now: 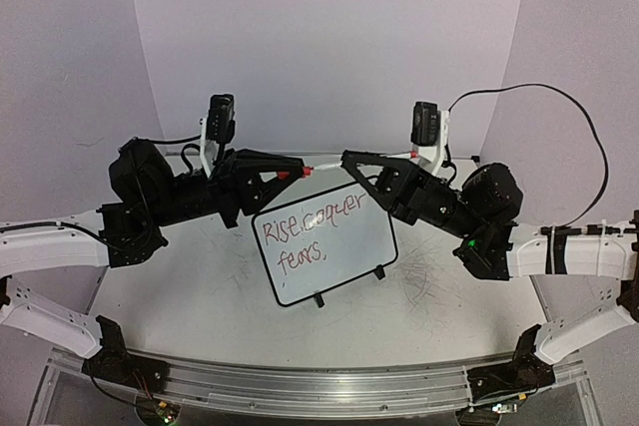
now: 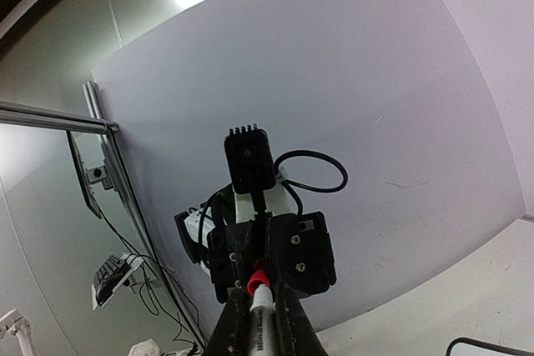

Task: Write a sentence on the whiteboard
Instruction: Insert the pen cap into the whiteboard marker.

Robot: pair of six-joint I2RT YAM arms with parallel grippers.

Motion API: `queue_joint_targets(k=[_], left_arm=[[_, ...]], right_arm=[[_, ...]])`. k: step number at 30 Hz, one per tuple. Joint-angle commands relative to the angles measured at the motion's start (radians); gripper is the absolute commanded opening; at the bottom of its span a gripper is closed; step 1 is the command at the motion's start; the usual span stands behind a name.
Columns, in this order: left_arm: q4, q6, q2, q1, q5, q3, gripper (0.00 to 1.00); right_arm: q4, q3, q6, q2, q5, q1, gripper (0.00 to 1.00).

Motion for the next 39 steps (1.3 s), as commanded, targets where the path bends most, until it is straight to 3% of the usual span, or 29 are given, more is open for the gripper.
queue_joint_targets(k=[1, 17, 23, 30, 35, 39], left_arm=[[0.044, 0.002, -0.001, -0.004, 0.008, 0.004, 0.0], [0.043, 0.036, 0.031, -0.006, -0.026, -0.001, 0.0], [0.022, 0.103, 0.046, -0.005, -0.071, -0.022, 0.0], [-0.016, 0.185, 0.125, -0.006, 0.051, -0.014, 0.0], [-0.018, 0.167, 0.111, -0.003, 0.058, -0.037, 0.0], [-0.024, 0.146, 0.118, -0.003, 0.079, -0.035, 0.0]], right_arm=[[0.052, 0.032, 0.007, 0.01, 0.0, 0.012, 0.0], [0.071, 0.133, 0.089, 0.174, 0.051, 0.081, 0.0], [-0.136, 0.24, 0.08, 0.245, -0.015, 0.124, 0.0], [-0.326, 0.429, 0.196, 0.39, -0.199, 0.165, 0.0], [-0.522, 0.498, 0.019, 0.411, -0.316, 0.204, 0.0], [-0.561, 0.464, -0.019, 0.406, -0.348, 0.21, 0.0]])
